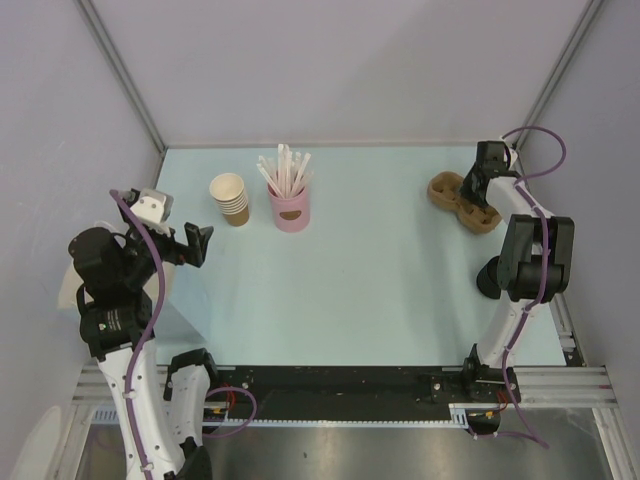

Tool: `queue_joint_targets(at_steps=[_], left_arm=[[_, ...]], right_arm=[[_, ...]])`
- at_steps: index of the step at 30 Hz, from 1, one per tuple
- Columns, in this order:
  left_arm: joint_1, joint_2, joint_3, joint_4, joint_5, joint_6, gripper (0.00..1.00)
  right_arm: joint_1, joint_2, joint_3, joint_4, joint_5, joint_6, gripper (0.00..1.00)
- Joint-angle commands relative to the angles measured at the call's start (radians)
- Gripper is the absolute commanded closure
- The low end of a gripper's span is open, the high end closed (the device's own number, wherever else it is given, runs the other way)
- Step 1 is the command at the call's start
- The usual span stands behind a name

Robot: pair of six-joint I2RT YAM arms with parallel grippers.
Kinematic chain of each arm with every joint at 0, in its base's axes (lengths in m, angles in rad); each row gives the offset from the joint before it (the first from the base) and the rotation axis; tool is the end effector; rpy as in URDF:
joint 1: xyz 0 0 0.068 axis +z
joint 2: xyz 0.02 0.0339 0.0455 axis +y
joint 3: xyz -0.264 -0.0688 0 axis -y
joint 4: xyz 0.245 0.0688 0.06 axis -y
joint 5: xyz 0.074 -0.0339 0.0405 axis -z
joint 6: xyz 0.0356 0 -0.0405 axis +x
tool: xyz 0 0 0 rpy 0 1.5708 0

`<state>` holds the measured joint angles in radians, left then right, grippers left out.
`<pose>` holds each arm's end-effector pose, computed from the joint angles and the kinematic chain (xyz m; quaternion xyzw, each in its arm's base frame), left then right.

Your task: Pack the takeout coffee

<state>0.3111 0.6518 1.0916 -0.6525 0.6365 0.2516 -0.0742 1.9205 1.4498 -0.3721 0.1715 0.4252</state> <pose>0.1079 0.0125 0.4106 0.1744 0.7446 -0.0683 0.6407 0.4270 -0.0378 0.2225 0.2596 0.8946 -0.0169 0.3632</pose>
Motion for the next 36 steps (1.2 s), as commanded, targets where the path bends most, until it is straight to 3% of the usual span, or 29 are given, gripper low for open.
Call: queue_joint_targets(at_steps=[1,5,9,15,28,31,36], left_arm=[[0.010,-0.011,-0.012,0.039,0.026,-0.012,0.01],[0.011,-0.011,-0.015,0.040,0.028,-0.012,0.01],[0.009,-0.012,-0.018,0.040,0.029,-0.012,0.01],[0.011,-0.012,-0.019,0.042,0.031,-0.014,0.01],[0.014,-0.014,-0.024,0.044,0.029,-0.012,0.00],[0.014,-0.014,-0.027,0.044,0.032,-0.014,0.00],[0.016,-0.015,-0.032,0.045,0.031,-0.014,0.01]], right_arm=[[0.014,0.017,0.057,0.019,0.006,-0.017,0.61],[0.020,0.023,0.069,0.012,0.022,-0.028,0.61],[0.025,0.017,0.092,0.002,0.037,-0.051,0.42],[0.033,0.050,0.149,-0.045,0.060,-0.068,0.32],[0.045,0.114,0.193,-0.093,0.103,-0.069,0.36],[0.045,0.110,0.190,-0.093,0.102,-0.069,0.39],[0.047,0.109,0.189,-0.094,0.097,-0.069,0.53]])
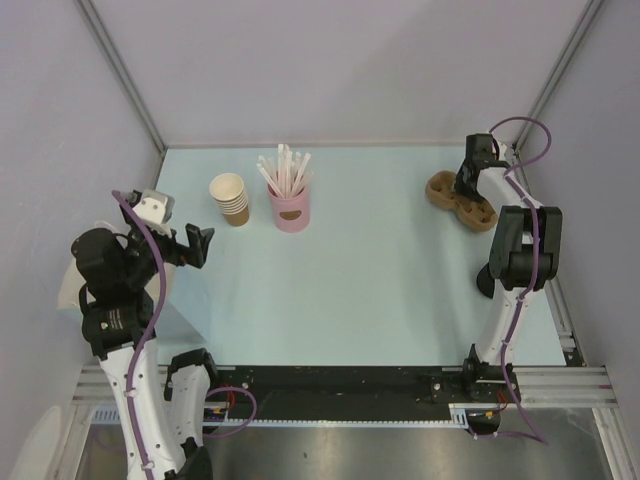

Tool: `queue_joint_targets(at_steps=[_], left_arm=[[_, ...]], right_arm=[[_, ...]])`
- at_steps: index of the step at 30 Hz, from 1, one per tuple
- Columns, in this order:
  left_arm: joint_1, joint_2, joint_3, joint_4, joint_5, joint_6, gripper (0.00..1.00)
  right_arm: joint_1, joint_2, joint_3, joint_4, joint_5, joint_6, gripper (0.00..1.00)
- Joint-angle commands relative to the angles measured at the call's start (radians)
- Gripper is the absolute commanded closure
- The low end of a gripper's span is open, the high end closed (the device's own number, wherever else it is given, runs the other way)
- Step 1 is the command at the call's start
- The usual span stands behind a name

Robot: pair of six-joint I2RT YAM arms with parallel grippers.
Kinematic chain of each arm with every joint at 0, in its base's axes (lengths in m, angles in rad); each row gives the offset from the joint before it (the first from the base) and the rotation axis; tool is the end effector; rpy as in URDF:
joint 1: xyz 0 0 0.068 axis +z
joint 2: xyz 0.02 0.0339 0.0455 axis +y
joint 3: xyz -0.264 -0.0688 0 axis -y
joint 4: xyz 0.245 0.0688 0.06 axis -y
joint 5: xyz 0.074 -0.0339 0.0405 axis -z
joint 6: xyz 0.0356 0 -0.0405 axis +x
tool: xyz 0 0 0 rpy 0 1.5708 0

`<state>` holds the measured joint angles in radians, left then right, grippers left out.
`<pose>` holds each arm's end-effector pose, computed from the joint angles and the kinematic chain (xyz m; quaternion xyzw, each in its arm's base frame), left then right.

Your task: Pack the takeout coffee

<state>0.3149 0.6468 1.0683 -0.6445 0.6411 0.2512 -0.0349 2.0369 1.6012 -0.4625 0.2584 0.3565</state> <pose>0.1096 0.0133 0.4049 0.1729 0.7475 -0.0710 0.6374 0.4530 -0.0249 0.2155 0.2237 0.9100 -0.0677 0.3425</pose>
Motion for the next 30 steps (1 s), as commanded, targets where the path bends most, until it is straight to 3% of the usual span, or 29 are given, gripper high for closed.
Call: queue_joint_targets(at_steps=[1,8,21,30], left_arm=[[0.012,-0.010,-0.008,0.039,0.026,-0.012,0.01],[0.013,-0.012,-0.011,0.039,0.028,-0.013,0.00],[0.015,-0.013,-0.013,0.039,0.031,-0.017,0.01],[0.021,-0.009,-0.014,0.042,0.035,-0.023,0.00]], right_arm=[[0.009,-0.009,0.039,-0.002,0.008,-0.004,0.56],[0.003,0.002,0.074,-0.007,-0.004,-0.039,0.77],[-0.034,0.255,0.468,-0.154,-0.134,-0.407,0.83],[-0.049,0.279,0.545,-0.140,-0.248,-0.570,0.82]])
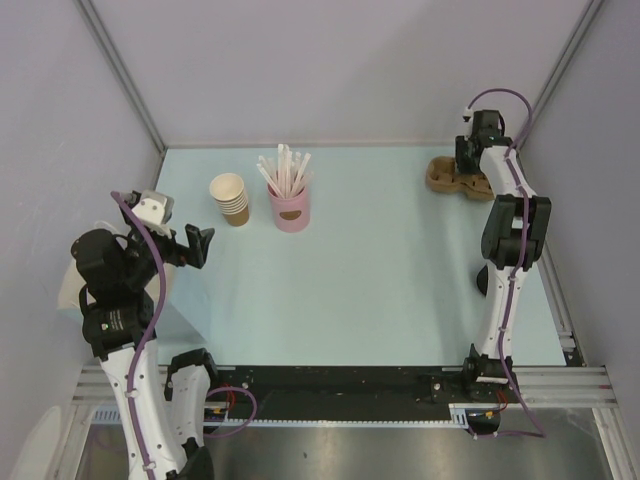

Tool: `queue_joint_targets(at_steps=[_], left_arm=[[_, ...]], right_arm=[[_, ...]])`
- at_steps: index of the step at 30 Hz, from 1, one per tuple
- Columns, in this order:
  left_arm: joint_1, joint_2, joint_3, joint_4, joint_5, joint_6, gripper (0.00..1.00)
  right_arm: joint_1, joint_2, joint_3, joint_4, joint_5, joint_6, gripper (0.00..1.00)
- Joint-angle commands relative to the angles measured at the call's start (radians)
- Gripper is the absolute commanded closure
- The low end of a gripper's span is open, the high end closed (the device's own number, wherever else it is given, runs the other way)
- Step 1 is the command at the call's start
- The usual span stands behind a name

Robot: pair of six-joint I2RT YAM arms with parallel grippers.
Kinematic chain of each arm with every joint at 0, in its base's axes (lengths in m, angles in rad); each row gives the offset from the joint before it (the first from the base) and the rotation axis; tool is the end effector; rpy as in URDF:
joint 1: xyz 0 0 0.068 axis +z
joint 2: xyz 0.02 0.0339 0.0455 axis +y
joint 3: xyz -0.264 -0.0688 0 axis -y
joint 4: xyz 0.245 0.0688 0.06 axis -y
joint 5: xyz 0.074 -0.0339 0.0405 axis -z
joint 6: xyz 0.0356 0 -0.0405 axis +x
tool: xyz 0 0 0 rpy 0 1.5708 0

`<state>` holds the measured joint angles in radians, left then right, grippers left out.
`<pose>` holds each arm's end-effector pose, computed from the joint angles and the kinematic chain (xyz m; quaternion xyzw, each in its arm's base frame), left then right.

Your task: Pack the takeout coffee

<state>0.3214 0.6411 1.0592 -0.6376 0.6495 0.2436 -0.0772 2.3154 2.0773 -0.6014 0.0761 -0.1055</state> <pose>0.1091 0.0136 0.4034 0.1706 0.7467 -0.0739 0.6386 0.5225 -0.0431 0.2267 0.0004 0.9333 -0.0680 0.3526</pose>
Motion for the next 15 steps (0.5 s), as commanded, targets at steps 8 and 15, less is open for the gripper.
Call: queue_joint_targets(at_steps=[8,15], left_arm=[[0.016,-0.006,-0.005,0.036,0.029,-0.013,0.00],[0.018,-0.014,-0.008,0.035,0.029,-0.015,0.01]], right_arm=[[-0.009,-0.060,0.034,-0.015,-0.116,-0.103,0.77],[-0.013,-0.093,0.030,-0.014,-0.127,-0.062,0.78]])
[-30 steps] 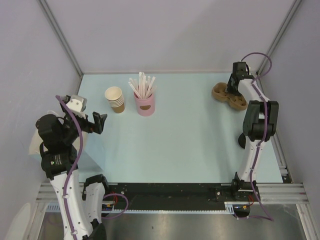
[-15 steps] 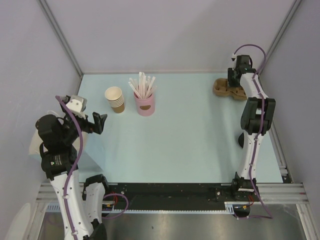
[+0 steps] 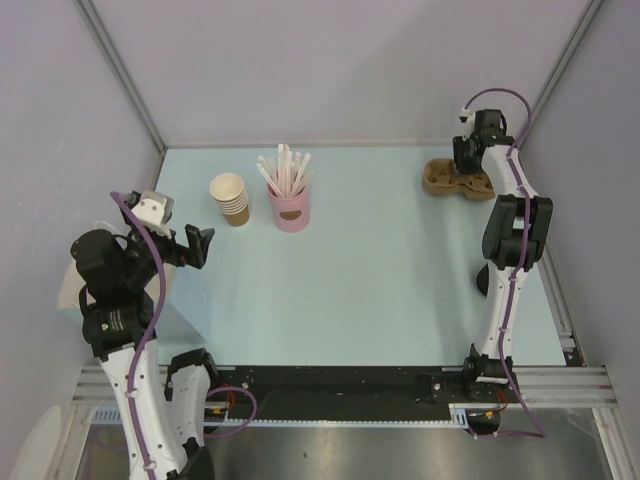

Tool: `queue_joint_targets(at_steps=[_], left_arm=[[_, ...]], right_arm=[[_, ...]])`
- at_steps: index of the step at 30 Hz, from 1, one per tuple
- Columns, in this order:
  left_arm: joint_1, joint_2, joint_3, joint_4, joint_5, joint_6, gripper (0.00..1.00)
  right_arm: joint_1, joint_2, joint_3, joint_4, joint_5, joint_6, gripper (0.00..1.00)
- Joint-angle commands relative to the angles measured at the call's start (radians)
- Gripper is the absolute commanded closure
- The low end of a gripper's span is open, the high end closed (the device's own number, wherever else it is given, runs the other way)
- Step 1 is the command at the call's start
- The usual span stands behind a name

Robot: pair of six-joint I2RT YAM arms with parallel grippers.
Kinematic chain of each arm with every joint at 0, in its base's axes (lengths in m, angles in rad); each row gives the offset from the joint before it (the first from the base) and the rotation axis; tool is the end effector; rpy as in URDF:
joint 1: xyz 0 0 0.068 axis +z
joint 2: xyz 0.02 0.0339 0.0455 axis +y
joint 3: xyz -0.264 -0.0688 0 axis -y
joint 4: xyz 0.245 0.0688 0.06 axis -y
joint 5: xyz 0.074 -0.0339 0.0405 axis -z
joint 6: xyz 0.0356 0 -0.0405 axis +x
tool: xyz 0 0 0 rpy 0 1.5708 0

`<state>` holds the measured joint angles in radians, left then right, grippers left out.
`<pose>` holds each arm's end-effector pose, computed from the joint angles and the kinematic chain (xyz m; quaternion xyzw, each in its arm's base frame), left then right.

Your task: Pack the takeout coffee

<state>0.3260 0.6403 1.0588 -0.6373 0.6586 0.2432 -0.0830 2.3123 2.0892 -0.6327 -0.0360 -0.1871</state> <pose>0.1088 0.0138 0.4034 0.1716 0.7459 -0.0759 0.6391 0.5207 -0.0420 0.2298 -0.0550 0.9350 -0.0304 0.3490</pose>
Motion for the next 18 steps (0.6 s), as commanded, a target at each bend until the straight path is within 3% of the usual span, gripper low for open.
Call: queue_joint_targets(at_steps=[1,9,18], left_arm=[[0.013,-0.014,-0.008,0.036,0.018,-0.015,0.01],[0.016,-0.018,-0.016,0.037,0.022,-0.013,0.01],[0.018,-0.021,-0.014,0.039,0.022,-0.015,0.01]], right_arm=[[-0.008,-0.090,0.020,0.022,-0.012,0.024,0.78],[-0.012,-0.143,-0.026,0.077,0.033,0.058,0.76],[-0.012,-0.258,-0.032,0.001,-0.063,0.087,0.77]])
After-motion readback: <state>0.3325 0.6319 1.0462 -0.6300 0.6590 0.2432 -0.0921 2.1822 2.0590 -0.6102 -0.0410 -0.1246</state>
